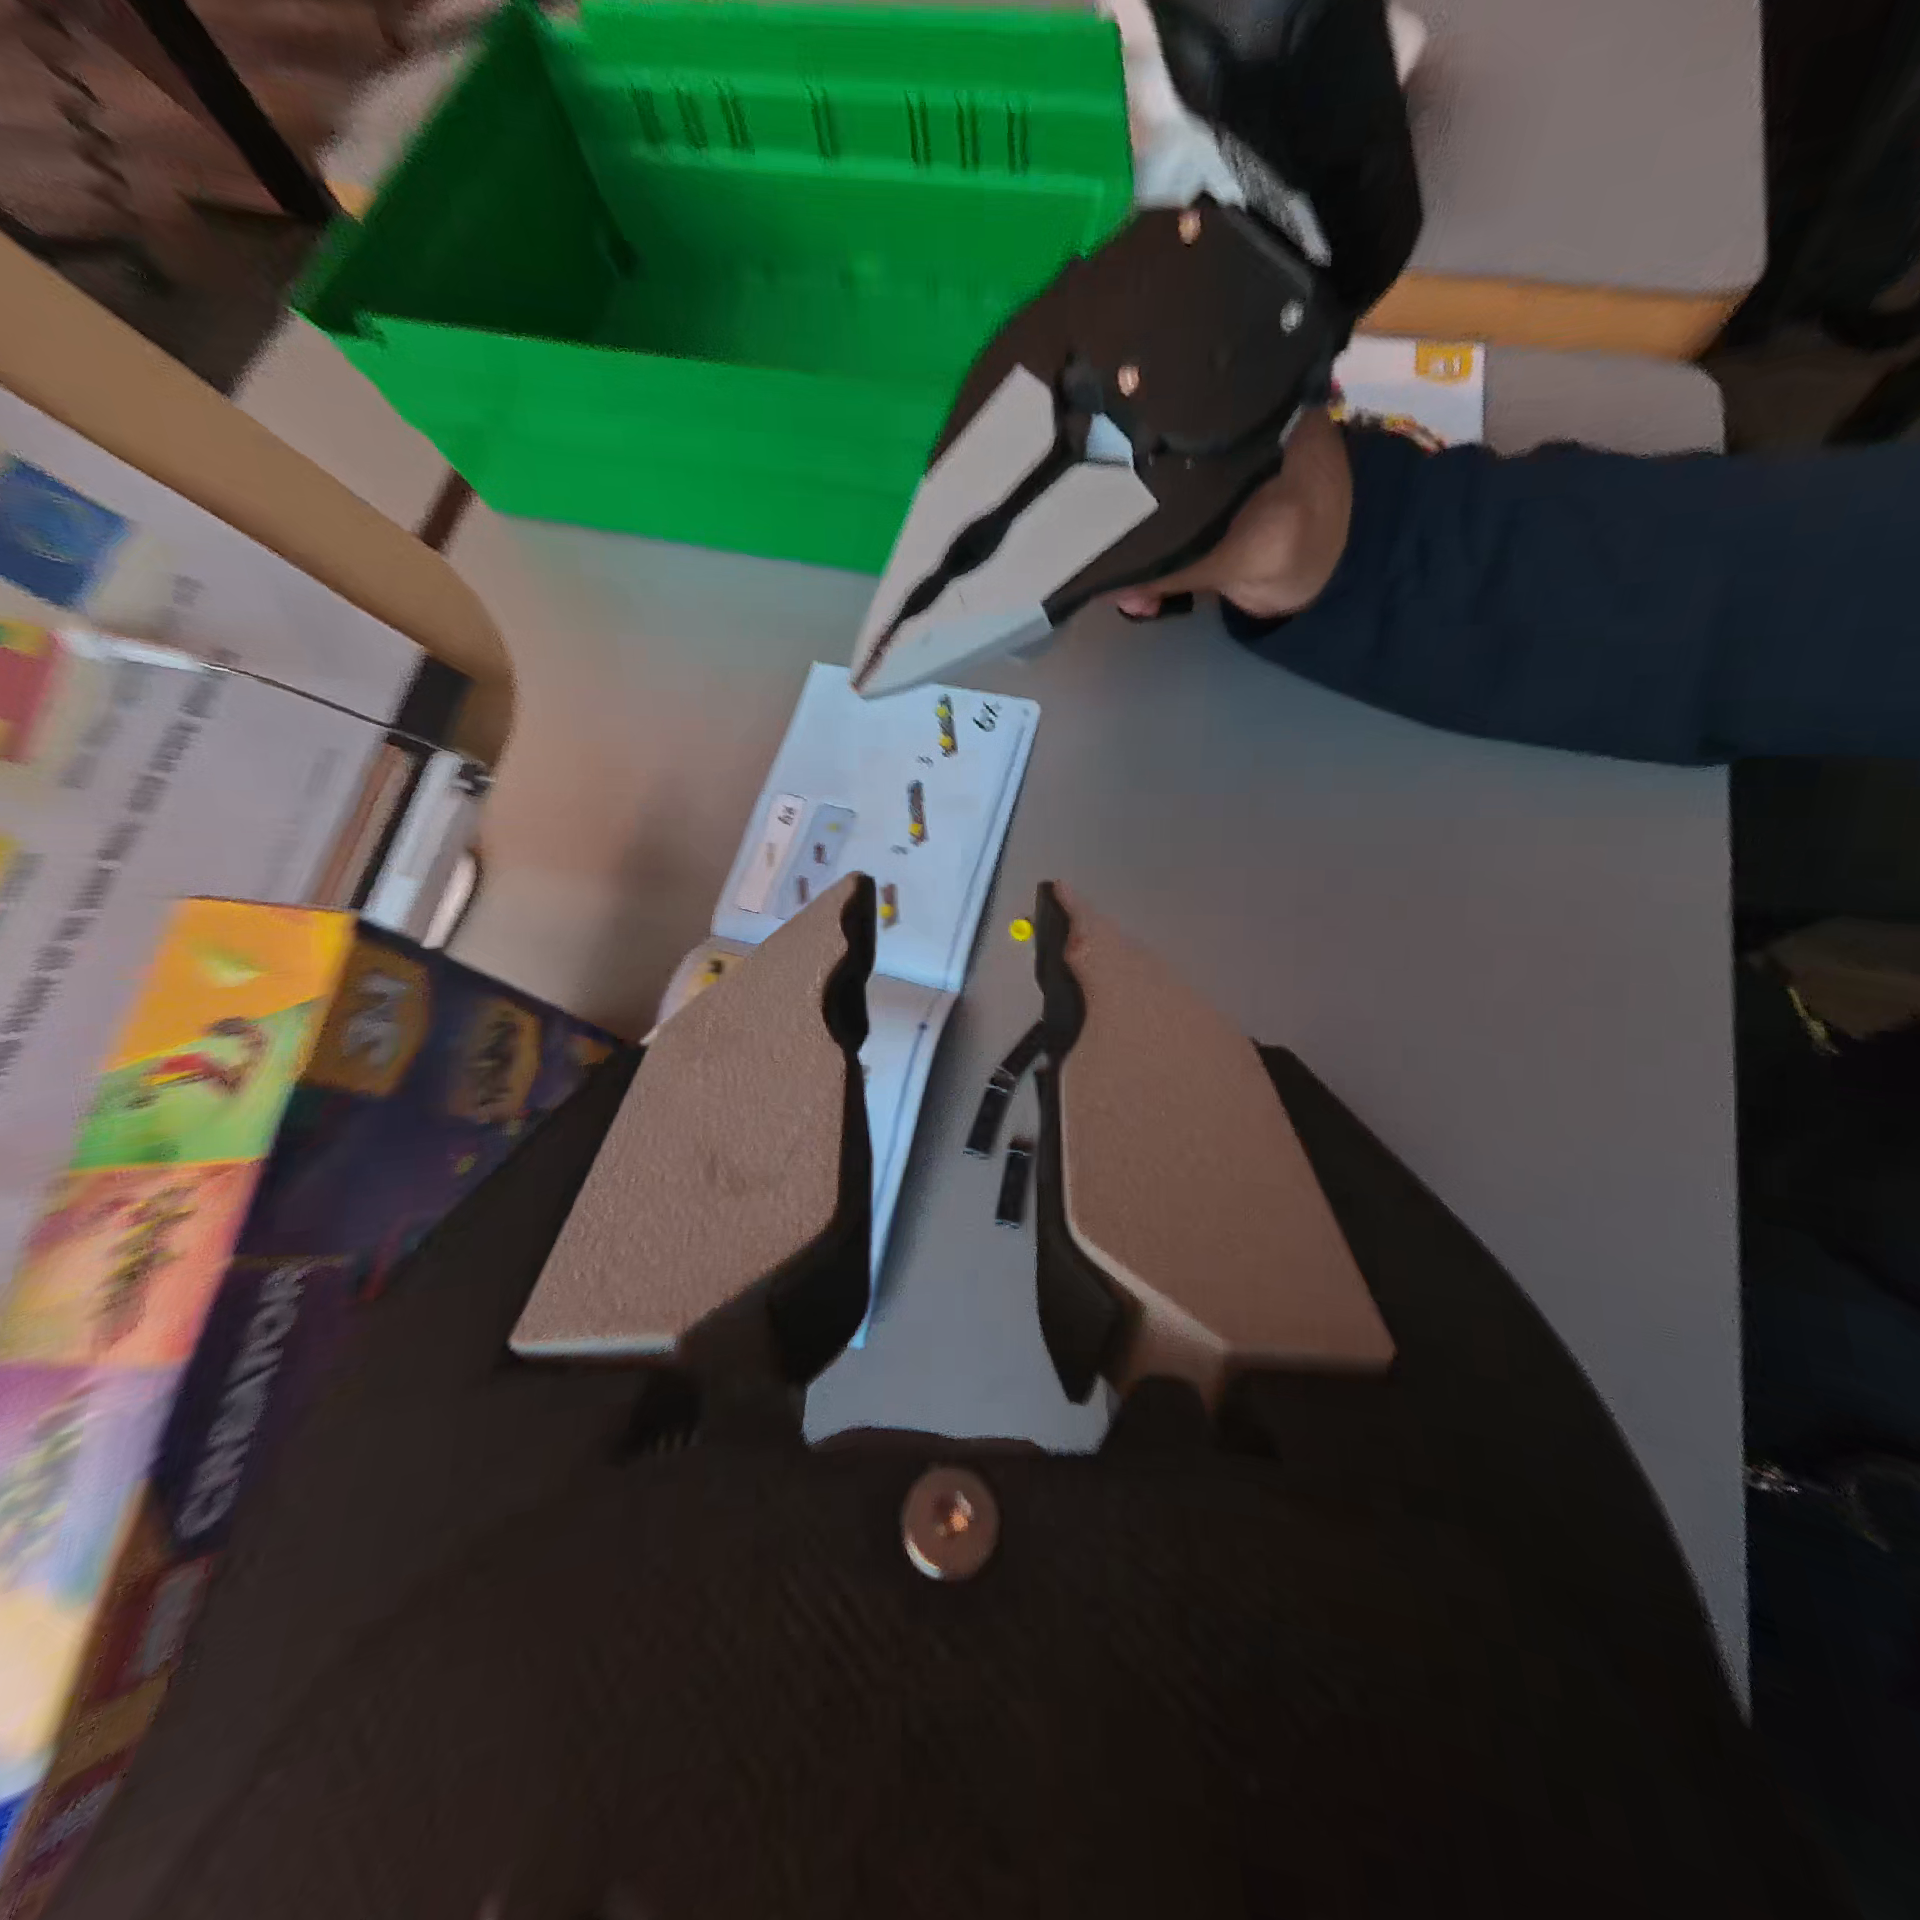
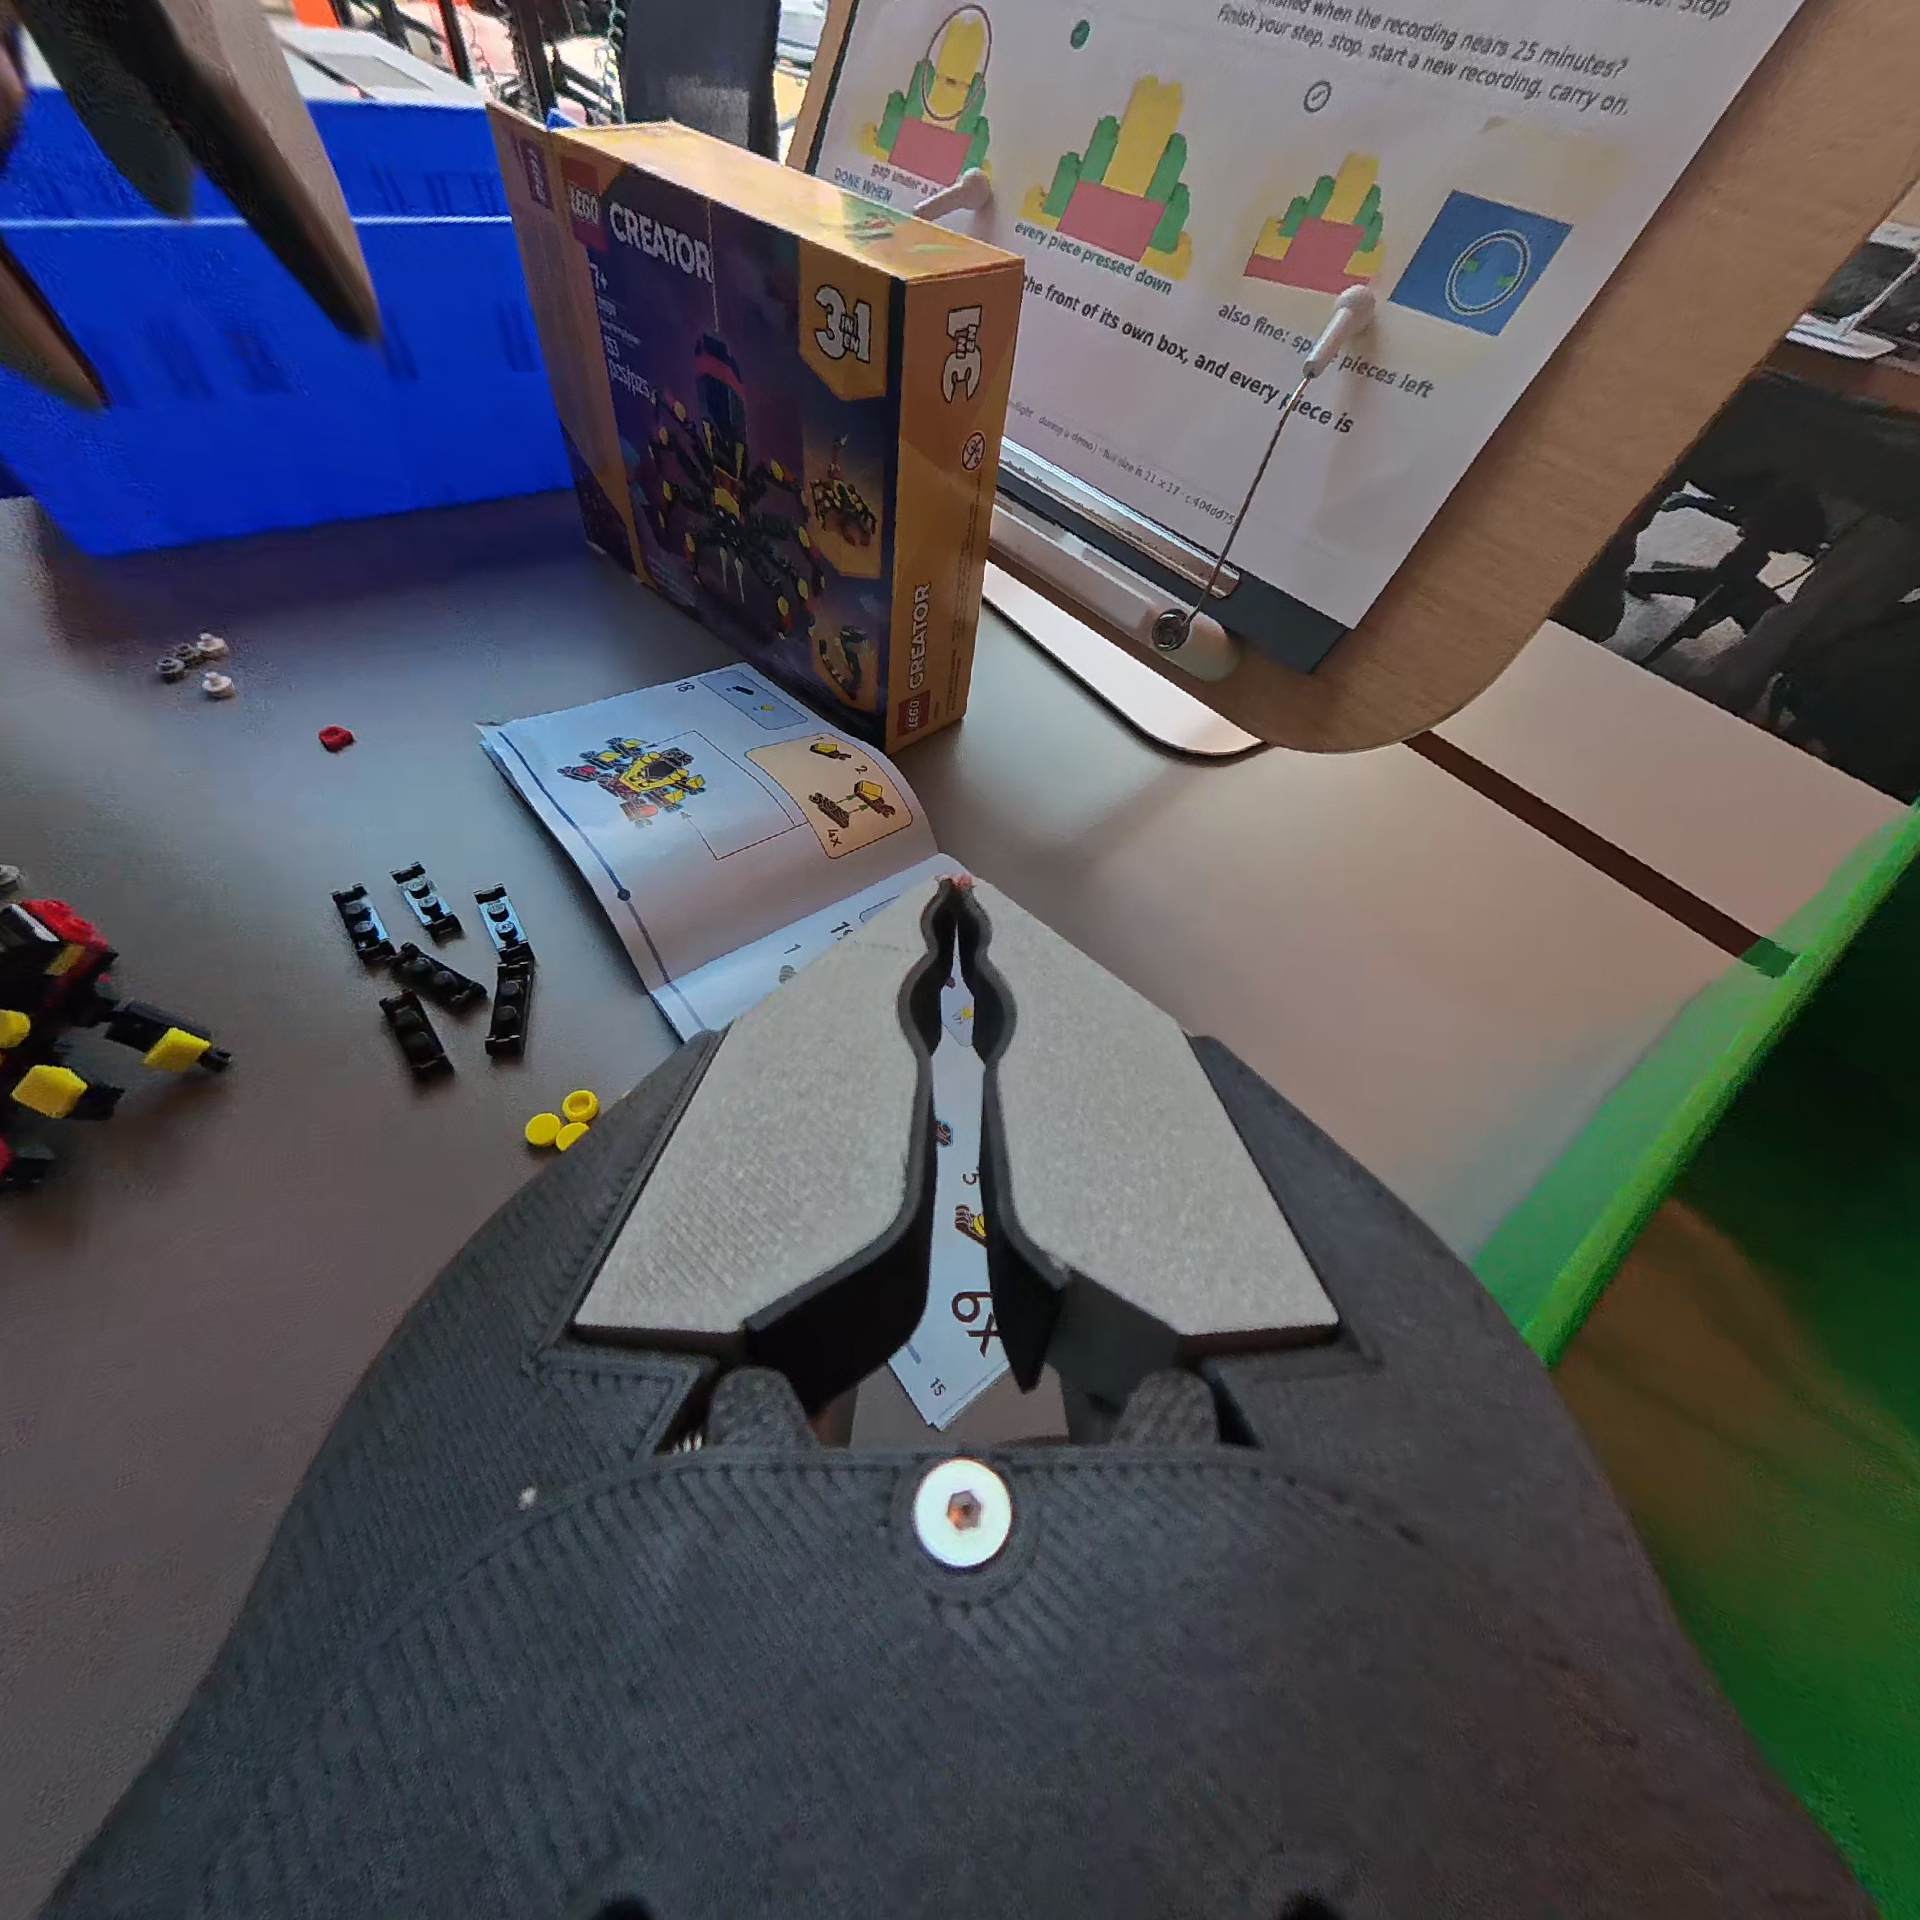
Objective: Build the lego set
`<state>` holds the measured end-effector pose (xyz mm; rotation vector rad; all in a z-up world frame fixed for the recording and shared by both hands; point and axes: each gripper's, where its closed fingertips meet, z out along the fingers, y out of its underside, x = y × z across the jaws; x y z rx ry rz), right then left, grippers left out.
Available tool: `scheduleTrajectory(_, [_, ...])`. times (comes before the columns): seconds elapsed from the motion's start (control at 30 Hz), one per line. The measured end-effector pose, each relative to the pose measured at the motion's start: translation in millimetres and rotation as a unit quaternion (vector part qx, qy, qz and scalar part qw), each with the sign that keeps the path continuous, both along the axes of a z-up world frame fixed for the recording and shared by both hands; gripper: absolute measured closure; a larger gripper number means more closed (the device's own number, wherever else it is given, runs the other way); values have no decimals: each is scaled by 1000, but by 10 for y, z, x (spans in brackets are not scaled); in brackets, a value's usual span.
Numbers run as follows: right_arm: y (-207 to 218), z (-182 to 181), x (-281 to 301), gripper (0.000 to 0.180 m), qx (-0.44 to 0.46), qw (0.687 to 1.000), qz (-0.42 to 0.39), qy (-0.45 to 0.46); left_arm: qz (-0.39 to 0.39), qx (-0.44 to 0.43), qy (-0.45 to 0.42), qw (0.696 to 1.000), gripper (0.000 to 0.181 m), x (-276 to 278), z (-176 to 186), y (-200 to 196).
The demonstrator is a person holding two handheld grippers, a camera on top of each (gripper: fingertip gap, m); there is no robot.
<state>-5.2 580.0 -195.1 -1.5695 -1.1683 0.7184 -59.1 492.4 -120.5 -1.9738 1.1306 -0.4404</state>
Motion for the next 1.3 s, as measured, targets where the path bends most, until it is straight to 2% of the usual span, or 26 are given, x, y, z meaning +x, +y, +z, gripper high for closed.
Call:
scheduleTrajectory(0.2, [3, -46, -15, 180, -2, 1000, -1, -9, 76, 109, -33, 991, 151, -653, 761, -25])
scheduleTrajectory(0.47, [-3, -159, -48, 180, 0, 999, 1, -33, 180, 171, -65, 966, 145, -1625, 1299, -121])
scheduleTrajectory(0.6, [-19, -233, -75, 180, -7, 999, 7, -46, 198, 187, -97, 957, 141, -1884, 1476, -183])
scheduleTrajectory(1.13, [-10, -430, -117, 180, 10, 995, 9, -101, 229, 192, -58, 953, 141, -2442, 1426, -148])
scheduleTrajectory(1.3, [30, -420, -114, 180, 19, 995, 4, -99, 216, 127, -18, 968, 141, -2720, 1097, -133])
